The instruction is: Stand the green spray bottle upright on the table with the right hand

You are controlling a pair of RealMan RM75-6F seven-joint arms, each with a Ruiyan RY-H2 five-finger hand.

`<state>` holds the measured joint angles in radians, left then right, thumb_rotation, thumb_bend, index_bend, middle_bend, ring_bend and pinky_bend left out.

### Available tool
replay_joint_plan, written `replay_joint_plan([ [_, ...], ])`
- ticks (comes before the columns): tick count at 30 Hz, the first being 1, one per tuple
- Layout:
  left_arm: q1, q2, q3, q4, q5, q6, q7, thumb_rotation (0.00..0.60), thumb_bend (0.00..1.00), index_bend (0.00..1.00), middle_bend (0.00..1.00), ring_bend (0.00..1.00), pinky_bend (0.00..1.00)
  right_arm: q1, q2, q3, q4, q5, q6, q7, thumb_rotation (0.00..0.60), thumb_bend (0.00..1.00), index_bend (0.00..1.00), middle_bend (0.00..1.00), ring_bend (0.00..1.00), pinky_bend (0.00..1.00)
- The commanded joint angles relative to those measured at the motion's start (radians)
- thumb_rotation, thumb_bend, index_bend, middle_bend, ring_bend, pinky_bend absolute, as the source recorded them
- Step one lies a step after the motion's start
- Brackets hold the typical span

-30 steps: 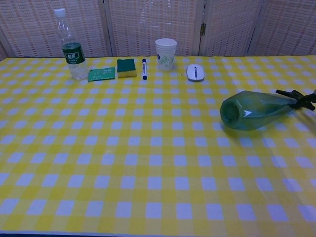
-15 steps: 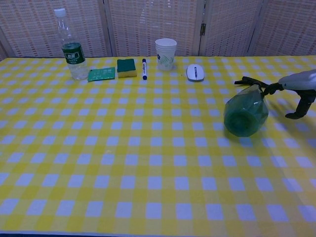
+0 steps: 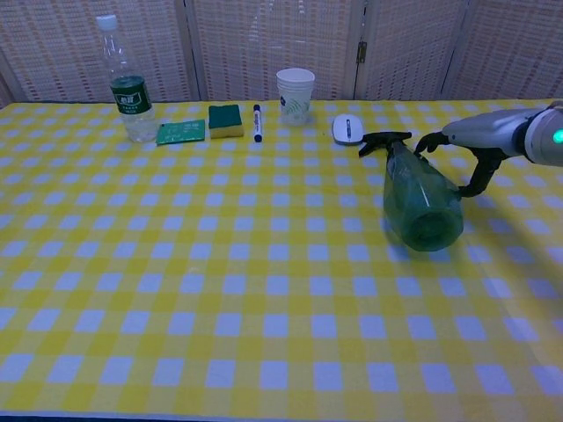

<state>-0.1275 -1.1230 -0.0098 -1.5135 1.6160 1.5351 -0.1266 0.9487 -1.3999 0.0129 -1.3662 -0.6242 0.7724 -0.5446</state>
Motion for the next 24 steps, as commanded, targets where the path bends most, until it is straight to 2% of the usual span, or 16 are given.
replay_joint_plan([
  [1,0.000,0.000,0.000,0.000,0.002,0.002,-0.001,0.168,0.35,0.00,0.04,0.00,0.00,-0.030,0.056,0.009,-0.071,-0.064,0.027,0.045,0.600,0.42,0.12,0.13,0.08,0.00],
  [6,-0.002,-0.003,-0.001,0.000,0.004,0.000,0.006,0.171,0.35,0.00,0.05,0.00,0.00,-0.108,0.197,0.030,-0.264,-0.220,0.067,0.190,0.600,0.42,0.12,0.15,0.09,0.00],
  [10,-0.008,-0.008,0.001,-0.005,0.011,-0.008,0.020,0.171,0.35,0.00,0.05,0.00,0.00,-0.124,0.239,0.043,-0.344,-0.306,0.047,0.257,0.600,0.42,0.12,0.16,0.09,0.00],
  [18,-0.005,-0.007,0.000,-0.009,0.010,0.000,0.023,0.168,0.35,0.00,0.05,0.00,0.00,-0.099,0.213,0.105,-0.422,-0.347,-0.052,0.395,0.600,0.42,0.12,0.16,0.09,0.00],
  [24,0.001,-0.001,0.004,-0.010,0.028,0.021,0.010,0.168,0.35,0.00,0.05,0.00,0.00,-0.075,0.134,0.108,-0.401,-0.355,-0.164,0.492,0.600,0.42,0.12,0.17,0.11,0.00],
])
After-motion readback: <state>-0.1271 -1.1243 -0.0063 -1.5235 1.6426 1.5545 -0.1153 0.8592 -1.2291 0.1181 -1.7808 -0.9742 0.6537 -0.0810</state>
